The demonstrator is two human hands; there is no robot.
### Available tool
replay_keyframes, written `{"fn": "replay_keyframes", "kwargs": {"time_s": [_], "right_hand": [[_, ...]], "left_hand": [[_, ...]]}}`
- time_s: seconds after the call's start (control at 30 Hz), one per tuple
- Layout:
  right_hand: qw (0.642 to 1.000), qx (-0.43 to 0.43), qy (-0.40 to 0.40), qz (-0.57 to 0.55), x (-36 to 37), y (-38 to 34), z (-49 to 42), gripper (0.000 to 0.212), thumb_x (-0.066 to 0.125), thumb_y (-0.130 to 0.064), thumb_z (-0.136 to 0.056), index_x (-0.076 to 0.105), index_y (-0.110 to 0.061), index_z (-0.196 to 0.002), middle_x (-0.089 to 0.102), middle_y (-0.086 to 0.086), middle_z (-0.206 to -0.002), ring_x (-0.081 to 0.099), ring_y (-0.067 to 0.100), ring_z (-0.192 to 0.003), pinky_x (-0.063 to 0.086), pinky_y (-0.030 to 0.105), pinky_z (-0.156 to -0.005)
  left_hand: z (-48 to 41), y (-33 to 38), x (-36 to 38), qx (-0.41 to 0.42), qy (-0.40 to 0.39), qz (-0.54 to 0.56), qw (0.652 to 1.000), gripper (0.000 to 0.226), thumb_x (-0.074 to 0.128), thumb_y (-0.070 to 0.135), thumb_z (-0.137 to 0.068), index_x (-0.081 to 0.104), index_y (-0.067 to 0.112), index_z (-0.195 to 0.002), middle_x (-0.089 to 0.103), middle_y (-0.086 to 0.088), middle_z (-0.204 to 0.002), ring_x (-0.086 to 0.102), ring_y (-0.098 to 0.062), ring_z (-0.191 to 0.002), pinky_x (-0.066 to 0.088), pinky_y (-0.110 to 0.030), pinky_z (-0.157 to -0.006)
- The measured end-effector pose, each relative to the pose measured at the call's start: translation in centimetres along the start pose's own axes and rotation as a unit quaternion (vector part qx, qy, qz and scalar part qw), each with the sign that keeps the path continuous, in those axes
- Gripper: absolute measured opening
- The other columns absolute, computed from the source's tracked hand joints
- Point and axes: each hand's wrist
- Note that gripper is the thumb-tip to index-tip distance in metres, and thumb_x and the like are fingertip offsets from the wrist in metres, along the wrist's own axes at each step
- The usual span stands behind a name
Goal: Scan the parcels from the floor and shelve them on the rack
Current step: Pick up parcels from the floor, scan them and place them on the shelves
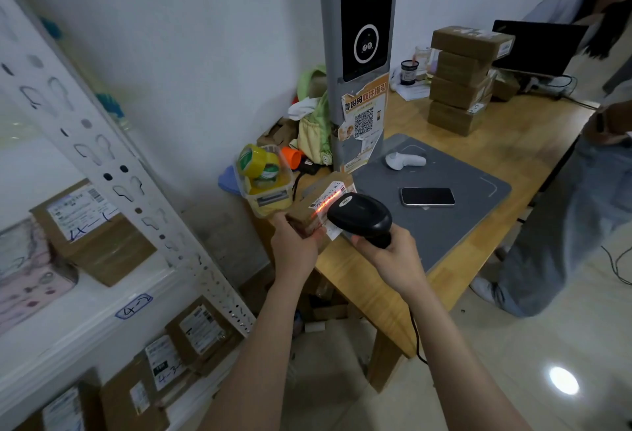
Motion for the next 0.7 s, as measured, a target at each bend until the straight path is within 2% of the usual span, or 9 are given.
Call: {"fn": "replay_keyframes", "kwargs": {"time_s": [0.17,0.33,0.43,0.5,0.7], "right_hand": [[1.0,0.006,0.002,-0.003,0.0,0.0,0.1,0.012,0.072,-0.031,-0.086,0.069,-0.023,-0.096,0.07,0.0,-0.085,0.065,0.017,-0.083,0.054,0.055,-0.078],[0.999,0.022,0.028,-0.013,-0.2,0.2,0.1,0.011,0.073,-0.029,-0.086,0.069,-0.027,-0.096,0.07,-0.007,-0.087,0.065,0.011,-0.086,0.055,0.046,-0.079],[0.998,0.032,0.045,-0.018,-0.7,0.3,0.0,0.009,0.073,-0.027,-0.086,0.066,-0.03,-0.089,0.066,-0.011,-0.08,0.062,0.01,-0.08,0.051,0.036,-0.072],[0.997,0.042,0.056,-0.02,-1.1,0.5,-0.1,0.01,0.073,-0.026,-0.086,0.064,-0.031,-0.085,0.064,-0.01,-0.075,0.061,0.012,-0.076,0.049,0.035,-0.069],[0.991,0.105,0.073,0.031,-1.6,3.4,-0.9,0.018,0.068,-0.014,-0.084,0.06,-0.022,-0.099,0.063,-0.004,-0.084,0.061,0.017,-0.079,0.048,0.031,-0.066]], "left_hand": [[0.1,0.0,0.0,0.002,0.001,-0.009,1.0,0.062,0.076,0.013,-0.086,0.042,0.015,-0.138,0.056,-0.004,-0.139,0.055,-0.021,-0.13,0.044,-0.01,-0.07],[0.0,-0.1,0.4,0.005,-0.002,-0.003,1.0,0.064,0.076,0.011,-0.086,0.041,0.016,-0.139,0.055,-0.006,-0.142,0.054,-0.023,-0.131,0.043,-0.023,-0.091],[-0.1,-0.2,0.7,-0.002,0.01,0.014,1.0,0.064,0.077,0.009,-0.085,0.041,0.014,-0.138,0.055,-0.007,-0.14,0.056,-0.024,-0.129,0.047,-0.027,-0.093],[-0.2,-0.2,0.8,-0.004,0.024,0.022,0.999,0.063,0.077,0.009,-0.085,0.041,0.013,-0.137,0.055,-0.009,-0.139,0.057,-0.025,-0.128,0.048,-0.028,-0.093],[-0.5,0.2,1.1,-0.004,0.063,0.044,0.997,0.064,0.074,0.007,-0.087,0.039,0.011,-0.14,0.055,-0.01,-0.141,0.056,-0.026,-0.128,0.046,-0.03,-0.094]]}}
Point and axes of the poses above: each hand's wrist, its own z-axis away from the middle knuckle, its own x-axis out of the palm, y = z × x
